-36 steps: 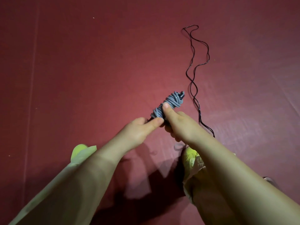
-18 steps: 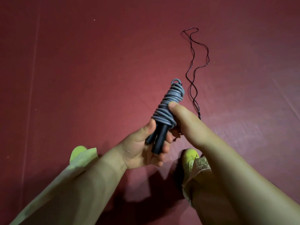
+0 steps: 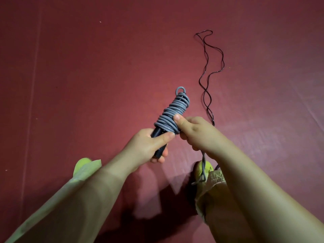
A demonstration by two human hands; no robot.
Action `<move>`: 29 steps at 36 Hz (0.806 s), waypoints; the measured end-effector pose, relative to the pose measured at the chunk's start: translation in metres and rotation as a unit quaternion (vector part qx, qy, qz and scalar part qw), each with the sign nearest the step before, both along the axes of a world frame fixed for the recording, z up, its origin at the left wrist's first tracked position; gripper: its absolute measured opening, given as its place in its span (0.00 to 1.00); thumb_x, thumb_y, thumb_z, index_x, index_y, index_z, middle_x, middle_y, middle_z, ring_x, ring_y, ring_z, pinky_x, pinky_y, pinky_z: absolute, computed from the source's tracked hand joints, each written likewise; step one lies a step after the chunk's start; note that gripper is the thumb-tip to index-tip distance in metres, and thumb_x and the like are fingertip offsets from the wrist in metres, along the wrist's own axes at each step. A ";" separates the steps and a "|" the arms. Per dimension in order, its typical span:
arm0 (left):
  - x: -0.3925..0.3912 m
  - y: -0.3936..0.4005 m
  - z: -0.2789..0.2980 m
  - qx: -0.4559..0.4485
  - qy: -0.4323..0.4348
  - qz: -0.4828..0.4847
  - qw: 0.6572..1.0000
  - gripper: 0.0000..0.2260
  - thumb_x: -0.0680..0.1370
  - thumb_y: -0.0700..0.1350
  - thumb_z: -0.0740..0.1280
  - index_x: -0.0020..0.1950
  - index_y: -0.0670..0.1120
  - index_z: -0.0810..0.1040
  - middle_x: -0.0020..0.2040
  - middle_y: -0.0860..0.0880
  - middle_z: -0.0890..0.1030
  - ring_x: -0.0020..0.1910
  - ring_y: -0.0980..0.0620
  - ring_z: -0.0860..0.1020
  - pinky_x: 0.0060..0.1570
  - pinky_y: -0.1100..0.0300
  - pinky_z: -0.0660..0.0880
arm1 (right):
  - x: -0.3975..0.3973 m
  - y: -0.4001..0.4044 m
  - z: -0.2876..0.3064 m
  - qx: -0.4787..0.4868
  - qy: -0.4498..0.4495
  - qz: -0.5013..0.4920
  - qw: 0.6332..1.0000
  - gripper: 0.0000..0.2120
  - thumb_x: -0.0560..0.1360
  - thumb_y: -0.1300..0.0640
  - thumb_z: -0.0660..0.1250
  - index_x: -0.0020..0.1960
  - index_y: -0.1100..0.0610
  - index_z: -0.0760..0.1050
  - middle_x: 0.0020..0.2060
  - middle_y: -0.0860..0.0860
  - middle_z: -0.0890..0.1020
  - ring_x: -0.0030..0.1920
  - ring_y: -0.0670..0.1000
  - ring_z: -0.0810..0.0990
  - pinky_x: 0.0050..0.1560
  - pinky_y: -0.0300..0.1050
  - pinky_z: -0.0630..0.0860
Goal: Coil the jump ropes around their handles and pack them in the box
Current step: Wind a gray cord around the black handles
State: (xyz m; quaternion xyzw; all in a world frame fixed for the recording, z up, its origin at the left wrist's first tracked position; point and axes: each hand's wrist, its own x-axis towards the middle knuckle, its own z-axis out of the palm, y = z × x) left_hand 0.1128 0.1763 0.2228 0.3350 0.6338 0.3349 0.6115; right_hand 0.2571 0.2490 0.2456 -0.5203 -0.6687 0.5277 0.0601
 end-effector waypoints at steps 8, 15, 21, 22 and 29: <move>-0.007 -0.004 -0.015 0.040 0.235 -0.078 0.968 0.12 0.67 0.63 0.68 0.37 0.56 0.75 0.30 0.54 0.80 0.32 0.51 0.79 0.36 0.56 0.75 | -0.006 -0.009 0.005 -0.055 -0.038 -0.008 0.998 0.27 0.77 0.33 0.51 0.35 0.54 0.66 0.30 0.52 0.67 0.28 0.50 0.65 0.33 0.45 0.69; 0.005 -0.004 -0.019 0.063 0.282 -0.122 0.950 0.10 0.71 0.57 0.69 0.38 0.55 0.70 0.34 0.56 0.76 0.38 0.52 0.75 0.37 0.58 0.68 | -0.011 -0.010 0.001 -0.009 -0.044 -0.088 0.995 0.24 0.77 0.37 0.58 0.31 0.54 0.68 0.25 0.48 0.71 0.30 0.51 0.67 0.37 0.46 0.65; -0.004 -0.005 -0.004 -0.043 -0.210 -0.048 0.976 0.29 0.68 0.67 0.56 0.47 0.44 0.79 0.32 0.49 0.77 0.30 0.53 0.74 0.35 0.59 0.72 | -0.007 -0.004 0.007 0.013 0.066 -0.111 0.992 0.21 0.76 0.41 0.61 0.29 0.51 0.66 0.19 0.44 0.67 0.24 0.45 0.63 0.34 0.45 0.61; -0.007 -0.005 -0.005 -0.044 -0.225 -0.044 0.972 0.32 0.68 0.67 0.53 0.48 0.43 0.80 0.33 0.48 0.77 0.30 0.52 0.74 0.35 0.59 0.72 | -0.007 -0.004 0.008 0.006 0.087 -0.107 0.990 0.19 0.74 0.41 0.61 0.30 0.50 0.66 0.20 0.44 0.66 0.24 0.45 0.63 0.34 0.45 0.60; -0.008 -0.005 -0.007 -0.013 -0.214 0.001 0.977 0.22 0.70 0.60 0.59 0.40 0.42 0.79 0.28 0.49 0.73 0.27 0.54 0.70 0.35 0.59 0.71 | -0.005 -0.001 0.012 -0.063 0.110 -0.063 0.990 0.21 0.74 0.37 0.59 0.33 0.52 0.64 0.26 0.48 0.64 0.28 0.49 0.60 0.34 0.50 0.59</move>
